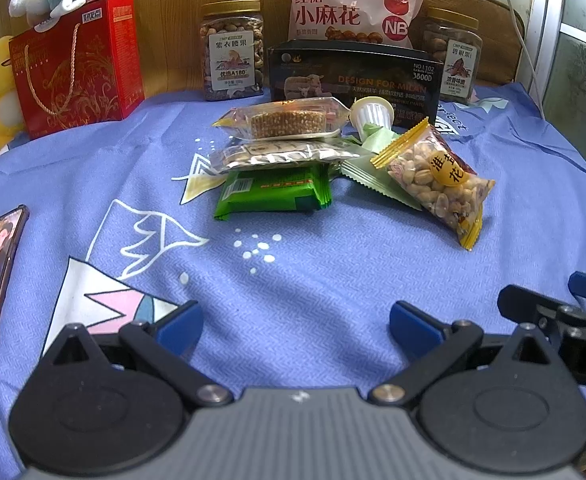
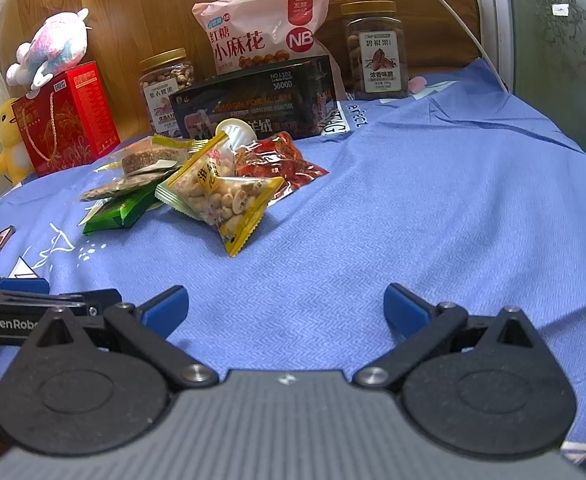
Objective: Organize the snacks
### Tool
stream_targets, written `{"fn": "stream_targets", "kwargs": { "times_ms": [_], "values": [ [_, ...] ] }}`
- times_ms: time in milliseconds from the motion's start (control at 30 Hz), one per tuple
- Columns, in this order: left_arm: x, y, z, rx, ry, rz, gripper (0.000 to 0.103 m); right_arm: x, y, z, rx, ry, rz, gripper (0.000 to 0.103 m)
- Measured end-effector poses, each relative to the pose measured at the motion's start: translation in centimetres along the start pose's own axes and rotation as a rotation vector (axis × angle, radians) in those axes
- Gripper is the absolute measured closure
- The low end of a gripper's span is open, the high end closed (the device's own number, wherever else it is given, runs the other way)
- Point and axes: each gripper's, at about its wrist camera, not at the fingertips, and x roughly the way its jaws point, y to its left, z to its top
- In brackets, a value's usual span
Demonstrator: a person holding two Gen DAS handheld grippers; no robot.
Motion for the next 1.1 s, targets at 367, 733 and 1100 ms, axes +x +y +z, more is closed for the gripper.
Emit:
{"fn": "stream_targets", "kwargs": {
  "times_ms": [367,733,1100],
  "values": [
    [0.1,0.0,0.1,-0.012,-0.001,0.002,0.0,0.0,0.0,0.0,0.0,0.0,0.001,0.0],
    [0.0,0.2,-0.1,-0.008,-0.009,-0.001,0.0,-0.1,-0.1,-0.1,-0.002,0.0,-0.001,0.0],
    [-0.2,1.1,-0.3,-0.029,-0.041,0.005,0.0,0.0,0.2,-0.1,-0.011,-0.002,-0.017,0.0]
  ]
}}
